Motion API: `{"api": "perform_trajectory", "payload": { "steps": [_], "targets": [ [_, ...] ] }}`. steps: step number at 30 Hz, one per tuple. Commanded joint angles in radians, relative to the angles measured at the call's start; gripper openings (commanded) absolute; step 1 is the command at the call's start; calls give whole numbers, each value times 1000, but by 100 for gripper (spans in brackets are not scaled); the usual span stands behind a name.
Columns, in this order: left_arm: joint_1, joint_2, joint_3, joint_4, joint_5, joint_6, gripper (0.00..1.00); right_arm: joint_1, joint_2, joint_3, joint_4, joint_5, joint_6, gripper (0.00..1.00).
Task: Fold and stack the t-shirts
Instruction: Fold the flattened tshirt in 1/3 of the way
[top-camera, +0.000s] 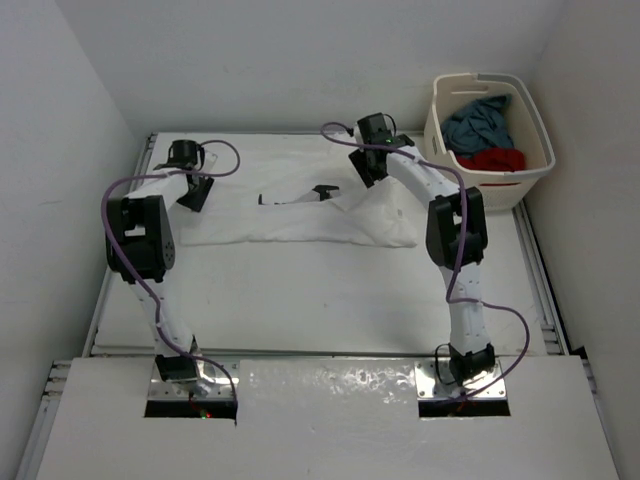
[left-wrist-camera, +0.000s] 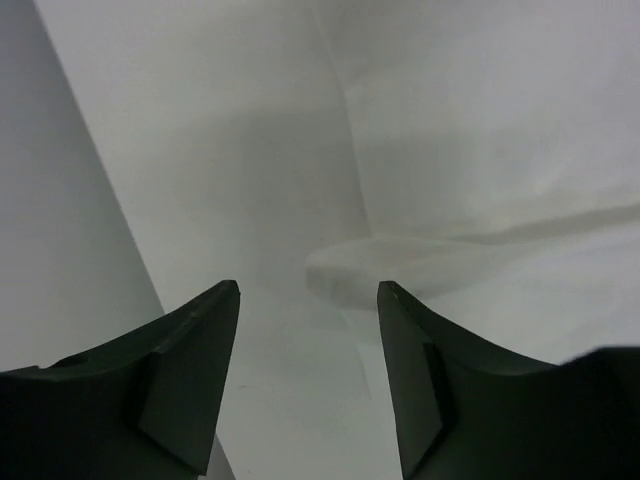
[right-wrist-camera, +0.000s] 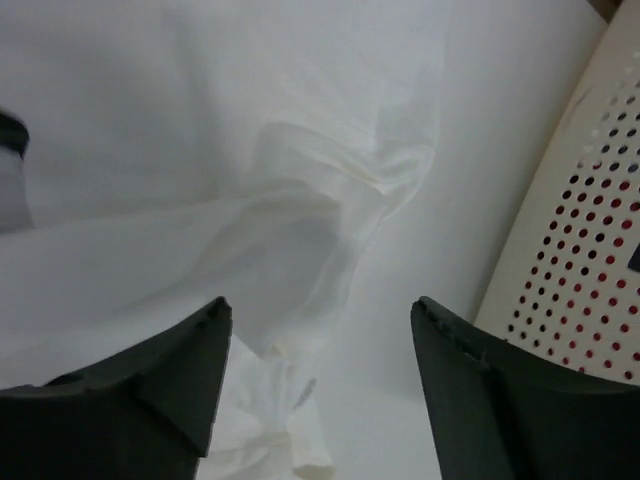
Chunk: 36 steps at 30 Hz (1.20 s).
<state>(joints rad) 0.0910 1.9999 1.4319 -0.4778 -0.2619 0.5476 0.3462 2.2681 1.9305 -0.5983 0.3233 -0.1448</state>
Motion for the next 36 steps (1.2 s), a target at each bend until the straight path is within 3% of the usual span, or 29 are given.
{"api": "perform_trajectory", "payload": {
  "steps": [1,2,5,9,14,15,18,22,30,33,35,36],
  "targets": [
    [9,30,102,58,-89,-86,58,-21,39,154,-47,59,101,74],
    [25,37,160,23,-89,-101,60,-30,44,180,-93,56,126,79],
    [82,46,261,-33,-28,-162,80,-76,19,242,-170,14,226,87],
    [153,31,348,-155,120,-221,78,-113,-139,116,-231,-75,267,85],
    [154,-93,99,-194,256,-210,73,-118,-488,-364,-134,-156,359,63],
    [154,-102,38,-194,256,-225,75,-122,-533,-505,-65,-183,414,65],
    [158,-81,-25,-176,257,-253,79,-154,-637,-666,23,-251,516,84],
    [156,-56,-48,-141,384,-307,82,-237,-633,-867,165,-414,616,88],
    [158,14,-53,-101,446,-341,84,-259,-512,-932,417,-538,688,81],
    [158,36,-45,-88,449,-348,77,-280,-481,-965,460,-507,737,74],
    [159,46,-39,-87,444,-345,63,-302,-467,-985,483,-492,760,70],
    [158,57,-34,-90,443,-341,47,-308,-466,-1004,492,-483,777,68]
  ]
}}
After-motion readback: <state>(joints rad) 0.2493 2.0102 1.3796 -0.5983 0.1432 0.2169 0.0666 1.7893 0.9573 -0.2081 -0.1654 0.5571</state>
